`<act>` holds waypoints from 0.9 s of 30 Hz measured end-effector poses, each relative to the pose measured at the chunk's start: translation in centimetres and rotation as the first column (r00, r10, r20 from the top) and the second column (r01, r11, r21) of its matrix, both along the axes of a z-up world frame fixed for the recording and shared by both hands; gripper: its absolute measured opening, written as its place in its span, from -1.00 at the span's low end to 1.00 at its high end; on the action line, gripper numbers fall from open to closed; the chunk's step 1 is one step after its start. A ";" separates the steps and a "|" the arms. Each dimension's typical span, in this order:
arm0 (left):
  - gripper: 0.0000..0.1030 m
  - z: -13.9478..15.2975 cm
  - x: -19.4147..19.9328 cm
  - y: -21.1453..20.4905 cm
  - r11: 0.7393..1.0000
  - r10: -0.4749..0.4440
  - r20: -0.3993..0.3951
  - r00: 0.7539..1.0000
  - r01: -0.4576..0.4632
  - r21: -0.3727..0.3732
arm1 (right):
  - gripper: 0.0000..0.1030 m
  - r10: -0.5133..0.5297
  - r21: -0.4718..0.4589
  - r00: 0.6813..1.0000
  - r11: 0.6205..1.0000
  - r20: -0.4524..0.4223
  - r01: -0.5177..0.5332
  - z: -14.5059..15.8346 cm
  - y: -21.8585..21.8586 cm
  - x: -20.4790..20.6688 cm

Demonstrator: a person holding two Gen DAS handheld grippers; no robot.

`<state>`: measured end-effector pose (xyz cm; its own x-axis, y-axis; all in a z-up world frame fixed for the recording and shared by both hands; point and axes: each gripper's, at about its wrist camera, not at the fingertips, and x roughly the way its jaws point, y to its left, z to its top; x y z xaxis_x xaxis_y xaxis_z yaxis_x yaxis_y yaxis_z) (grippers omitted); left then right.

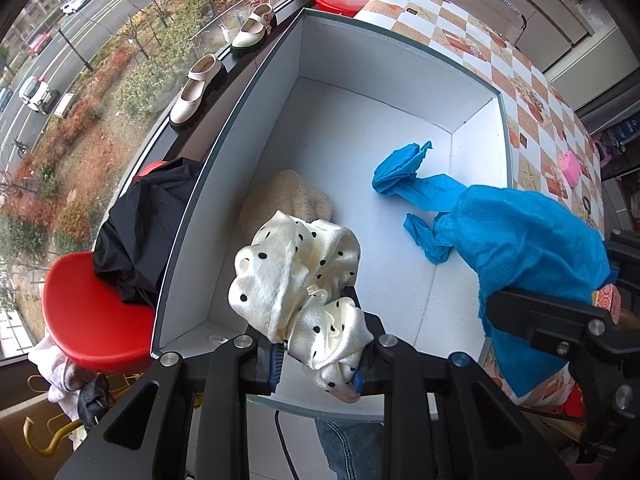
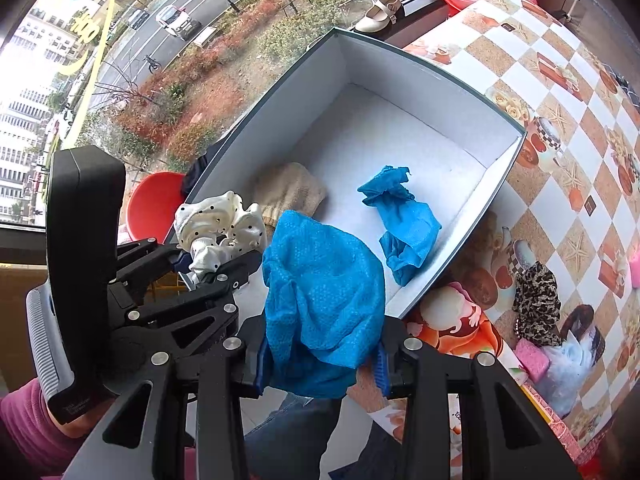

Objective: Organize soft objects
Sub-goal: 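Open both tools to drop the scrunchie and blue glove into the box, then move both tools back toward the remaining items on the table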

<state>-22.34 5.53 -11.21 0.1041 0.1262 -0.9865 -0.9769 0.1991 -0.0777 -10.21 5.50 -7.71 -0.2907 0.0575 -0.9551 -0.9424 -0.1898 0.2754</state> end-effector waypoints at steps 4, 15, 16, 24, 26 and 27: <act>0.47 0.3 0.0 0.1 1.000 0.007 -0.014 1.000 -0.007 0.018 | -0.08 -0.008 0.002 1.000 1.000 -0.017 0.008 0.0 0.2 0.1; 0.99 0.3 0.2 0.7 0.999 0.030 0.022 0.999 -0.030 -0.015 | 1.00 -0.099 0.033 0.995 0.995 0.029 0.098 1.1 0.4 2.1; 0.99 0.4 0.2 0.8 0.999 0.035 0.033 0.999 -0.034 -0.019 | 1.00 -0.111 0.033 0.994 0.993 0.024 0.110 1.3 0.4 2.6; 0.99 3.3 3.7 1.8 0.996 -0.085 0.113 0.990 0.087 -0.014 | 0.99 -0.287 0.036 0.958 0.957 -0.010 0.287 4.4 0.0 9.7; 0.99 4.2 5.8 1.9 0.989 -0.145 0.123 0.982 0.147 -0.001 | 0.99 -0.332 0.039 0.943 0.942 -0.005 0.332 5.1 -0.5 12.2; 0.99 4.6 6.9 1.8 0.984 -0.177 0.124 0.976 0.178 0.008 | 0.99 -0.354 0.040 0.935 0.934 0.003 0.354 5.4 -0.8 13.6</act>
